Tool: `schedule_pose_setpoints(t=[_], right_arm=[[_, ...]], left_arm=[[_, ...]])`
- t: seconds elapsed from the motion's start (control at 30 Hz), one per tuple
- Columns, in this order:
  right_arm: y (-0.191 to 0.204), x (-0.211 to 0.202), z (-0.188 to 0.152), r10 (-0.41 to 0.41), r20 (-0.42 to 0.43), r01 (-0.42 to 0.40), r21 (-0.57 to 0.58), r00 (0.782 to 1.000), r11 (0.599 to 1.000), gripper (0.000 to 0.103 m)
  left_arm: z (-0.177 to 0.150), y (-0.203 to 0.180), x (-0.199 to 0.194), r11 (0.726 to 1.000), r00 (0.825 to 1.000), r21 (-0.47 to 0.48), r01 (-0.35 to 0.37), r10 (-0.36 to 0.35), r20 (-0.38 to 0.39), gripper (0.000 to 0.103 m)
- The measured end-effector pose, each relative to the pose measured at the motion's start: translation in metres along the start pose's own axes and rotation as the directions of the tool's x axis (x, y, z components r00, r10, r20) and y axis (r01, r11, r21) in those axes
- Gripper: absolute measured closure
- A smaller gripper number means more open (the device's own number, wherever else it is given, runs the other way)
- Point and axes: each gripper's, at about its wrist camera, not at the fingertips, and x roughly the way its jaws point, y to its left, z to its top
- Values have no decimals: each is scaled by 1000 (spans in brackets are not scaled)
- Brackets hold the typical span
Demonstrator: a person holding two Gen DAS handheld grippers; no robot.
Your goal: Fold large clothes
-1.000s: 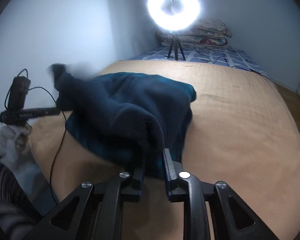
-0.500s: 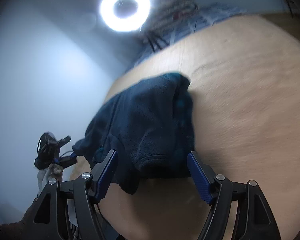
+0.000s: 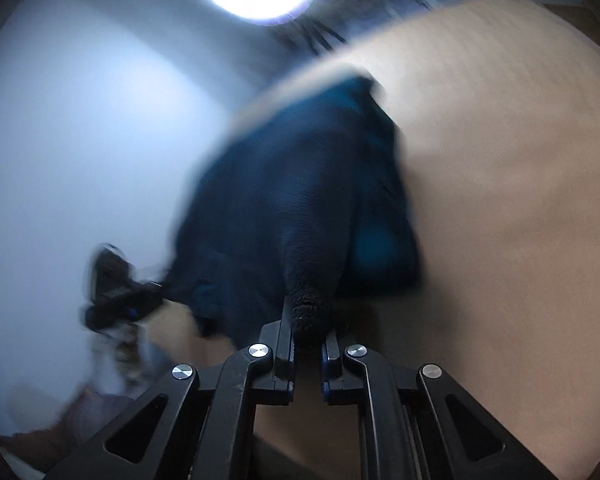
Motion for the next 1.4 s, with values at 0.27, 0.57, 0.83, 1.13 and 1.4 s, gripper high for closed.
schedule_pose_setpoints(t=[0.27, 0.57, 0.83, 1.13, 1.4], right_arm=[[9, 12, -1, -110, -19, 108, -93, 994, 990, 73], [71, -53, 30, -190, 271, 272, -309, 944, 911, 56], [124, 9, 109, -162, 241, 249, -392, 957, 886, 68], [109, 93, 139, -200, 131, 233, -333, 971, 914, 79], [90, 143, 117, -353, 78, 352, -425, 932, 834, 88]], left_arm=[[-4, -30, -27, 983, 996, 163, -88, 82, 45, 84], [15, -98, -90, 903, 948, 339, -265, 180, 262, 83], [71, -175, -30, 848, 933, 423, -318, 201, 299, 66], [98, -154, 71, 850, 938, 399, -344, 297, 176, 66], [81, -132, 92, 824, 939, 451, -344, 302, 165, 66]])
